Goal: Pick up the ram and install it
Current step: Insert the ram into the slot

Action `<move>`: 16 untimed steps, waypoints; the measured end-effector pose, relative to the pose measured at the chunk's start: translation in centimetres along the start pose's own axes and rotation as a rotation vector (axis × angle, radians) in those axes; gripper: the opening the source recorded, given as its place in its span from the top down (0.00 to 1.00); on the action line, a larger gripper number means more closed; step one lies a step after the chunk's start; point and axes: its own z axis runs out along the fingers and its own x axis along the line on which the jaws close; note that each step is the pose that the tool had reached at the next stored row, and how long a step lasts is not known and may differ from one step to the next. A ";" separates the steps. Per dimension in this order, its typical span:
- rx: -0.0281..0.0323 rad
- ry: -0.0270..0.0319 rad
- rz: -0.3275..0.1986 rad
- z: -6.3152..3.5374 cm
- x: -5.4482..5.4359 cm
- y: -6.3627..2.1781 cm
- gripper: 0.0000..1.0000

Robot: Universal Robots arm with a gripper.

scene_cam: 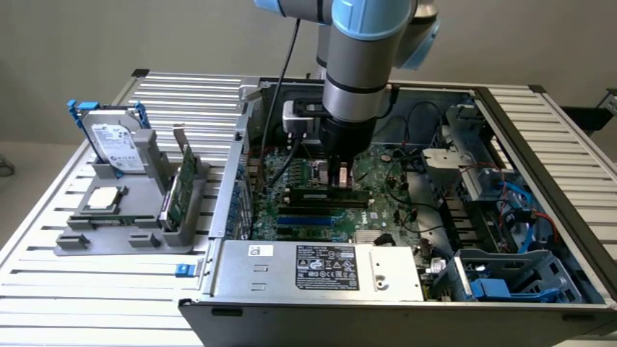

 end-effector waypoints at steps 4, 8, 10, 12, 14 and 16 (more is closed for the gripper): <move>-0.0002 0.0001 0.001 0.00 0.0 0.11 0.85; -0.0004 0.0001 0.002 0.00 0.0 0.14 0.85; -0.0004 0.0001 0.004 0.00 0.0 0.15 0.85; -0.0003 0.0000 0.007 0.00 0.0 0.15 0.85; -0.0004 -0.0001 0.011 0.00 0.0 0.15 0.85; -0.0004 -0.0002 0.014 0.00 0.0 0.13 0.85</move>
